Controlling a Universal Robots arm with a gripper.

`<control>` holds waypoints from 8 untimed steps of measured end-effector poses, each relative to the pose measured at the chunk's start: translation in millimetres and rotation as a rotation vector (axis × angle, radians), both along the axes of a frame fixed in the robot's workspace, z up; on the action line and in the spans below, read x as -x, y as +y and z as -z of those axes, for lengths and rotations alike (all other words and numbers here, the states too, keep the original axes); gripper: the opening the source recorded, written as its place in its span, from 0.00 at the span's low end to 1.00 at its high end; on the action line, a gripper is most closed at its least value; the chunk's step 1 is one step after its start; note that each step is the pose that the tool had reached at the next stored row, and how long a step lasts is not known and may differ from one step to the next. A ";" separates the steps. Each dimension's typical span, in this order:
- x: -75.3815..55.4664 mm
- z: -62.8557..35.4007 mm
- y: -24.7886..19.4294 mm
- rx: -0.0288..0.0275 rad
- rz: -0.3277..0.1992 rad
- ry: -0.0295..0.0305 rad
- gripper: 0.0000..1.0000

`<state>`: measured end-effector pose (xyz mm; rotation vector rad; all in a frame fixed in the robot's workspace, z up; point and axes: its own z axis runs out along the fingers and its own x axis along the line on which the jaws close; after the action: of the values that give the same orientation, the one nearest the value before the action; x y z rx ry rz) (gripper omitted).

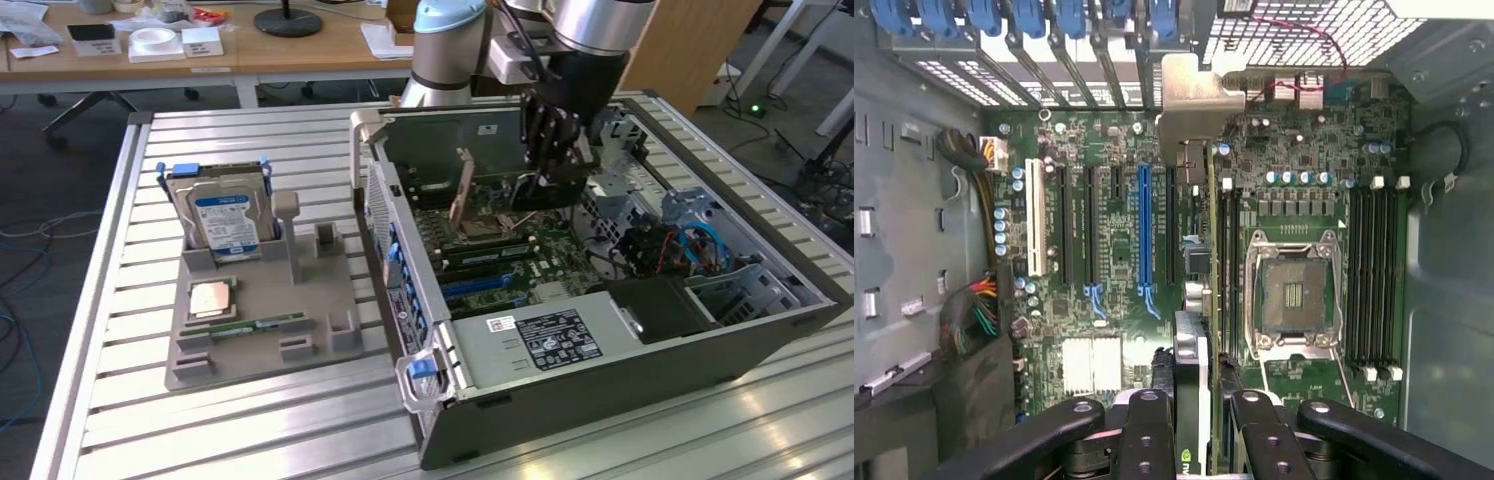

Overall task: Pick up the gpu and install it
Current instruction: 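Insert the gpu into the slot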

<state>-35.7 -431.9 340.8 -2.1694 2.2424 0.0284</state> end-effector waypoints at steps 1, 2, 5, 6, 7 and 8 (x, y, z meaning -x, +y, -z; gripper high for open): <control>0.3 0.0 -0.6 0.0000 0.000 0.0000 0.27; 0.7 0.0 -1.7 0.0000 0.000 0.0000 0.27; 1.9 0.0 -6.1 0.0000 0.000 0.0001 0.27; 2.4 0.0 -7.9 0.0000 0.000 0.0000 0.27; 2.9 0.0 -9.8 0.0000 0.000 0.0000 0.27; 3.3 0.0 -11.5 0.0000 0.000 -0.0001 0.27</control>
<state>-39.0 -443.3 340.8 -2.1697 2.2420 0.0284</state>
